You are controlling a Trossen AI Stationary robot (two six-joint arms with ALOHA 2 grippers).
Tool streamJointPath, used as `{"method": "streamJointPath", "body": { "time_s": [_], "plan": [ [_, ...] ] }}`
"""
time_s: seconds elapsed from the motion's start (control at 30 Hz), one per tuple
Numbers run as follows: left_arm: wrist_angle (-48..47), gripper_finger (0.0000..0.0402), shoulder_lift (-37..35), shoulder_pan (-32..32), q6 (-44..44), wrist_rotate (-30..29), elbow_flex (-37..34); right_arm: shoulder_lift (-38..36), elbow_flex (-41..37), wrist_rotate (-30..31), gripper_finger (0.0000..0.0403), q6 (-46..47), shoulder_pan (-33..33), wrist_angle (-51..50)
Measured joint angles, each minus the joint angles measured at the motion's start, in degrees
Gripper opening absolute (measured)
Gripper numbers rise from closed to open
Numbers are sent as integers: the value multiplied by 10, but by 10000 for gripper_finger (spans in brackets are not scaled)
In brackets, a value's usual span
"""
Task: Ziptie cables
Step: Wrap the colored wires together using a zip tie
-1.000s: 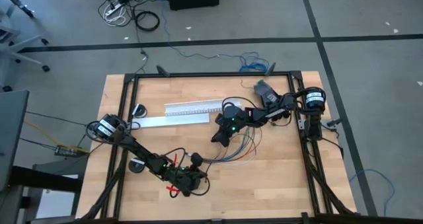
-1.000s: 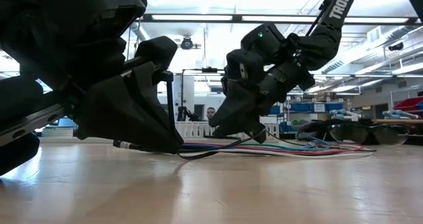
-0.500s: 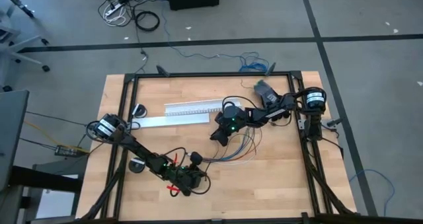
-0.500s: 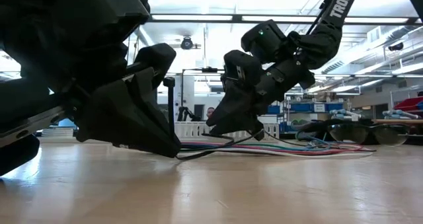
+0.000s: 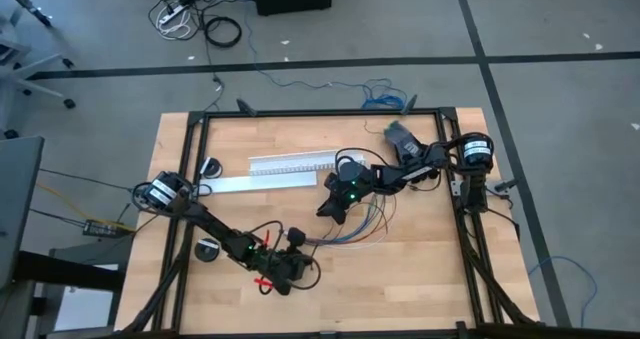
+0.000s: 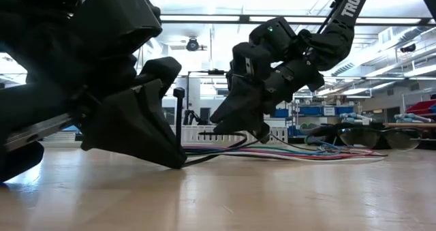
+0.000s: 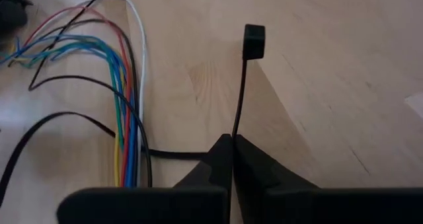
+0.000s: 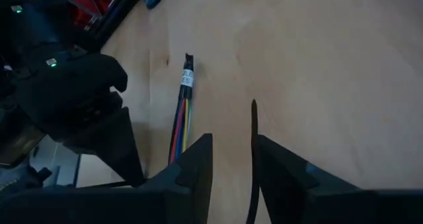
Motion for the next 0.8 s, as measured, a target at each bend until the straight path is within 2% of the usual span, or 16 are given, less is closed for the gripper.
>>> {"method": "streamJointPath", "body": {
  "time_s": [0.17, 0.47, 0.8],
  "plan": [
    [2, 0, 1, 0, -32, -9, -1, -3, 0, 4, 109, 13, 1, -6],
    [23, 0, 3, -1, -87, -62, -2, -51, 0, 71, 109, 11, 1, -104],
    [48, 0, 5, -1, -135, -115, -2, -61, 0, 89, 109, 22, 13, -116]
  ]
}}
